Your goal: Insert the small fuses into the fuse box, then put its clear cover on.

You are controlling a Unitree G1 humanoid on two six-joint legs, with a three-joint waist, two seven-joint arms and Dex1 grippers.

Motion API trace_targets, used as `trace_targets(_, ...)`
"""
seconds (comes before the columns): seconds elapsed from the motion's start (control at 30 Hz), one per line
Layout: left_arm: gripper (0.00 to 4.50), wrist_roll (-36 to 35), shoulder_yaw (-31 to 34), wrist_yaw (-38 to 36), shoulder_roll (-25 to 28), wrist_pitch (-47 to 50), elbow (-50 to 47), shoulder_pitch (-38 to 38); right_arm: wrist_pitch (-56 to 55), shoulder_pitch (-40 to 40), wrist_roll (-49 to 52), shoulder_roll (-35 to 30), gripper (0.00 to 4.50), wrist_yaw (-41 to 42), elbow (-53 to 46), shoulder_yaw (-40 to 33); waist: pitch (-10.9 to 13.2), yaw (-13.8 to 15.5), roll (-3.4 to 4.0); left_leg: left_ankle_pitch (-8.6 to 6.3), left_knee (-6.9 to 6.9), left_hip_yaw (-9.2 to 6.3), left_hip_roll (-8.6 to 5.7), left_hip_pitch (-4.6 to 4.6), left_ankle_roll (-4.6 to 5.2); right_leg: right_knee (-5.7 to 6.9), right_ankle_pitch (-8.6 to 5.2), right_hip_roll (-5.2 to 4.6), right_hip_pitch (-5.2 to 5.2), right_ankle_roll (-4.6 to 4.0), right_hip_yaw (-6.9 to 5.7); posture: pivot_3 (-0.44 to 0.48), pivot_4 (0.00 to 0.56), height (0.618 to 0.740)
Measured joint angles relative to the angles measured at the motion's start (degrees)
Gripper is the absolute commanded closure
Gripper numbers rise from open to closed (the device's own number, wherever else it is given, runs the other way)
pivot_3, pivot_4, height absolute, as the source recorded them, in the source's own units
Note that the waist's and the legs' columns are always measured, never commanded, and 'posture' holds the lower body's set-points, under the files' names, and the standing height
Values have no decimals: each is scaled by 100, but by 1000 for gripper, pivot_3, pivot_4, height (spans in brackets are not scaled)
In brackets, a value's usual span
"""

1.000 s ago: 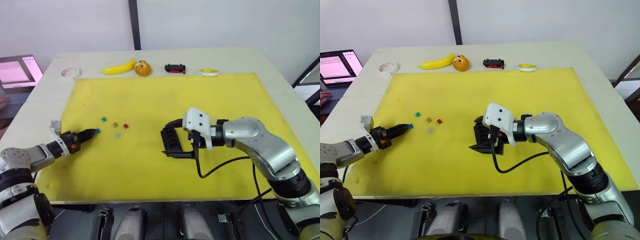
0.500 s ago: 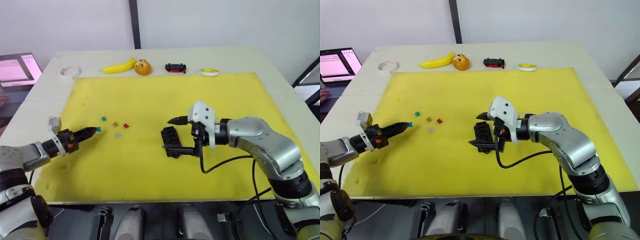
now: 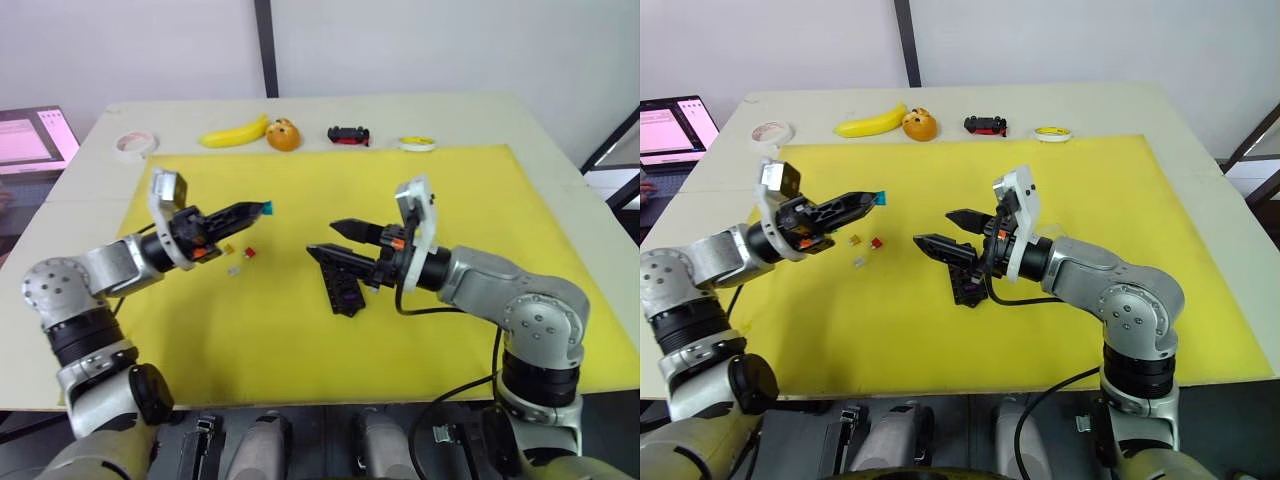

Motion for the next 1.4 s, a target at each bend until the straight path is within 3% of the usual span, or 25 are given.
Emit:
trace_targets(0.2,4451,-858,-518,742,-217,-559,-211,14,121,-81,830,281,0,-1027,191,-275,0,3,0,0,0,5,0,0,1,1,0,3,-1,0,0,0,150,740)
trace_targets(0.43,4451,-1434,-1178,1044,-146,-1035,-211,41,-57,-205,1662,289,0,-1796,392,-355,0,-1,0,-1,0,8,-1,0,4,1,0,13,-1,0,-2,0,150,740)
trace_targets(0.53,4500,-1543,-1445,1049,-134,-1226,-211,42,-280,-279,2065,301,890,-2110,460,-315,0,-5,0,-1,0,9,-1,0,5,1,0,15,0,0,-2,0,150,740)
trace_targets(0.6,4500,-1587,-1563,1045,-92,-1322,-211,43,-432,-290,2277,298,1786,-2287,504,-287,0,-8,0,-2,0,10,-1,0,6,1,0,15,0,0,-2,0,150,740)
trace_targets(1.4,4500,-2155,-2160,1065,45,-2223,-286,228,-1613,-265,3481,-281,1786,-3167,617,350,0,-12,0,-6,0,11,0,0,14,-2,0,19,2,0,-2,0,150,740)
